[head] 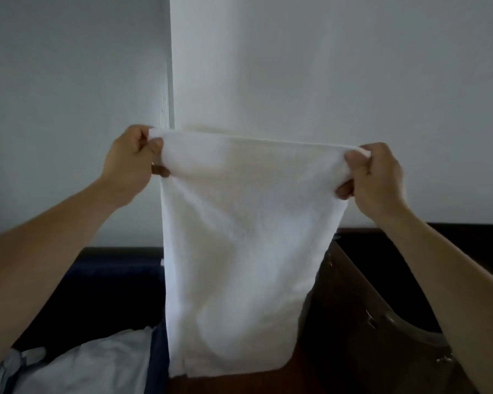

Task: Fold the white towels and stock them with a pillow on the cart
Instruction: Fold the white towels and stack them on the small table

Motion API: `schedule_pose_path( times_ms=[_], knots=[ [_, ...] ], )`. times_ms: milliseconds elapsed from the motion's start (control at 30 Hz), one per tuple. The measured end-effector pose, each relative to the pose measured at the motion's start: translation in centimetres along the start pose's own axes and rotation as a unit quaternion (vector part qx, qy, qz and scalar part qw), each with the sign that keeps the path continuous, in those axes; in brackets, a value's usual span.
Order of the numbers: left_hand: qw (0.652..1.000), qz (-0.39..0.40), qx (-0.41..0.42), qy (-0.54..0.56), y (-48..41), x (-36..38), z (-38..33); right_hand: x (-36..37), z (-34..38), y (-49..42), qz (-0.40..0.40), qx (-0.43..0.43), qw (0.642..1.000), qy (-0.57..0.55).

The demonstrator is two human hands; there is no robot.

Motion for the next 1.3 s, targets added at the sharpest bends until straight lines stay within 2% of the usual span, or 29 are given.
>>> schedule_pose_path(
  times_ms=[67, 133, 233, 367, 500, 600, 733, 900, 1100, 1300],
  knots=[
    [1.000, -0.008, 0.012, 0.000, -0.3, -0.2, -0.2, 0.4, 0.9, 0.2, 0.004, -0.016, 1.000, 0.012],
    [1.000, -0.007, 0.027, -0.014, -0.2, 0.0, 0.0, 0.4, 1.6, 0.0, -0.027, -0.045, 0.998, 0.019],
    [0.998, 0.028, 0.022, -0.050, 0.5, 0.3, 1.0, 0.9, 0.9, 1.0, 0.004, 0.028, 0.999, 0.038],
    [0.999, 0.023, 0.008, -0.038, 0.5, -0.1, 1.9, 0.9, 0.8, 1.9, -0.032, 0.016, 0.999, 0.034],
    [0.998, 0.067, 0.006, 0.006, 0.0, 0.6, 2.2, 0.6, 0.5, 1.8, -0.033, 0.035, 0.997, 0.060],
    [0.997, 0.070, 0.010, 0.013, -0.6, 1.0, 2.4, 0.3, 0.2, 1.9, -0.053, 0.036, 0.996, 0.060],
    [0.997, 0.069, -0.021, 0.001, -0.9, 2.8, 2.5, 0.2, -0.9, 1.8, -0.049, 0.076, 0.994, 0.057],
    [0.998, 0.042, -0.032, -0.035, -0.8, 4.4, 2.1, -0.4, -2.6, 1.1, -0.030, 0.094, 0.995, 0.032],
    [0.998, 0.001, -0.026, -0.059, -0.5, 4.1, 0.0, -2.3, -3.2, -0.4, -0.016, 0.054, 0.998, -0.027],
    [0.998, -0.017, -0.045, -0.036, 3.1, 3.0, -2.1, -3.3, -3.0, -0.1, 0.012, 0.045, 0.997, -0.070]
  ],
)
Point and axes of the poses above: each hand's wrist, its own y-axis away from the middle knuckle, its own x-axis out of the palm, z = x × y, the point moved 4 cm from there along -y, towards the middle knuckle, and after that the axes turned 14 degrees about -y, right-handed, at the moved point
